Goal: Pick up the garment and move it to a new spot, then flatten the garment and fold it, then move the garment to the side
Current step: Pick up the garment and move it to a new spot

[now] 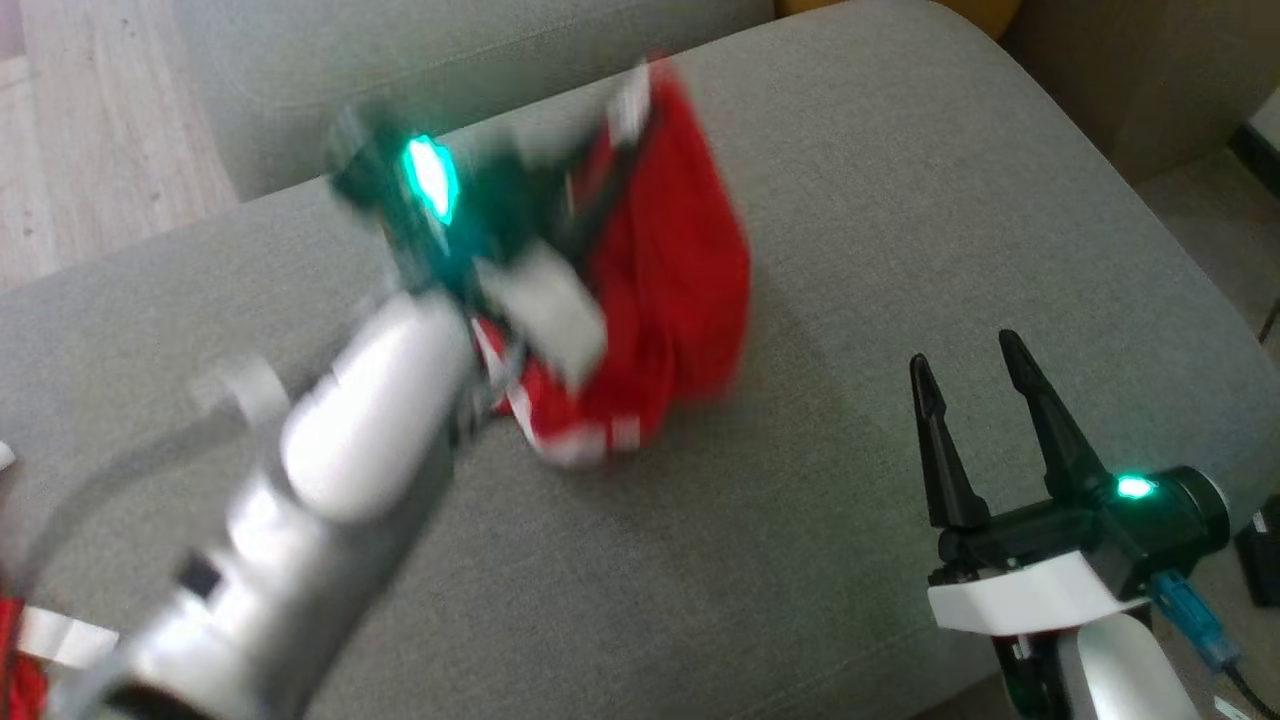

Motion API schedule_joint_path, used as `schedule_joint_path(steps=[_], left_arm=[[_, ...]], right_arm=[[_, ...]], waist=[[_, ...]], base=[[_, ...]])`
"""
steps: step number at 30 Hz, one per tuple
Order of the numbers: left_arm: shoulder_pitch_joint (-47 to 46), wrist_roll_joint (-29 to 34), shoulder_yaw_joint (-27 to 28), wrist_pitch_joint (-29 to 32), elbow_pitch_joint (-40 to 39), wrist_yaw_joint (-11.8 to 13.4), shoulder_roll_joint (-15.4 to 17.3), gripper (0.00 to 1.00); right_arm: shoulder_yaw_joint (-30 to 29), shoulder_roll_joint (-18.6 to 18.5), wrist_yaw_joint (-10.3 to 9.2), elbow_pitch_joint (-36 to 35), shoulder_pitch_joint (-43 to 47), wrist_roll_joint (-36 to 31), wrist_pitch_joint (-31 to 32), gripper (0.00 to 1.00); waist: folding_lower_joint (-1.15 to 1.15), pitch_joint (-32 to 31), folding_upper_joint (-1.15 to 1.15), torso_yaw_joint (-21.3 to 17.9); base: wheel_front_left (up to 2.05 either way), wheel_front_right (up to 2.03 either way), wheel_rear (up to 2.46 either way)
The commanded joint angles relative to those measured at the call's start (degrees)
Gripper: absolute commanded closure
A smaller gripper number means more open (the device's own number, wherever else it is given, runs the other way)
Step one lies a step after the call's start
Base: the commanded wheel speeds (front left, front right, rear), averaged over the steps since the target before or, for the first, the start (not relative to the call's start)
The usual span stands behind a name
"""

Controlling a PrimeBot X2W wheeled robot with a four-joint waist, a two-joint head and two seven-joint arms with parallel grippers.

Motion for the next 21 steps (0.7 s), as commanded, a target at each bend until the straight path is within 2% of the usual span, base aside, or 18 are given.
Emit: schedule_joint_path(steps=[1, 4, 8, 9, 10, 11, 17, 18, 21], left_arm=[[0.9, -0.3, 0.7, -1.3, -0.6, 0.1, 1.9, 1.00], [7.8, -1.2, -1.9, -4.6, 2.4, 0.1, 1.1, 1.00], [14.1, -1.2, -5.1, -8.9, 7.3, 0.3, -1.7, 1.00], [14.9, -1.1, -5.6, -9.9, 8.4, 0.6, -2.4, 0.88], [15.5, -0.8, -6.1, -10.8, 9.5, 0.9, -3.0, 0.51], [15.8, -0.3, -6.5, -11.7, 10.3, 1.4, -3.5, 0.00], [17.7, -0.8, -3.9, -14.0, 10.9, 7.4, -5.8, 0.00], [17.7, -0.8, -3.9, -14.0, 10.9, 7.4, -5.8, 0.00], [20.1, -0.7, -1.2, -14.1, 6.0, 10.4, -6.2, 0.00]], right_arm=[[1.0, 0.2, 0.43, -2.1, -1.5, 0.4, -0.1, 0.00], [1.0, 0.2, 0.43, -2.1, -1.1, 0.6, -0.1, 0.00], [0.9, 0.2, 0.43, -1.8, -0.9, 0.5, -0.1, 0.00], [1.0, 0.2, 0.43, -1.7, -1.0, 0.4, -0.1, 0.00], [1.0, 0.2, 0.43, -1.6, -1.1, 0.4, -0.1, 0.00], [0.9, 0.2, 0.43, -1.5, -1.2, 0.3, -0.1, 0.00], [0.2, 0.2, 0.43, -0.9, -0.7, -0.2, -0.1, 0.00], [0.2, 0.2, 0.43, -0.9, -0.7, -0.2, -0.1, 0.00], [-0.9, 0.2, 0.43, -0.6, 0.1, 0.1, -0.1, 0.00]], waist=[[-0.01, 0.2, 0.00, 0.1], [-0.01, 0.6, 0.00, 0.8], [-0.01, 1.2, 0.00, 2.9], [-0.01, 1.2, 0.00, 3.5], [-0.01, 1.2, 0.00, 4.2], [-0.01, 1.2, 0.00, 4.9], [-0.01, -0.9, 0.00, 9.8], [-0.01, -0.9, 0.00, 9.8], [-0.01, -2.6, 0.00, 12.6]], base=[[0.00, 0.00, 0.00], [0.00, 0.00, 0.00], [0.00, 0.00, 0.00], [0.00, 0.00, 0.00], [0.00, 0.00, 0.00], [0.00, 0.00, 0.00], [0.00, 0.00, 0.00], [0.00, 0.00, 0.00], [0.00, 0.00, 0.00]])
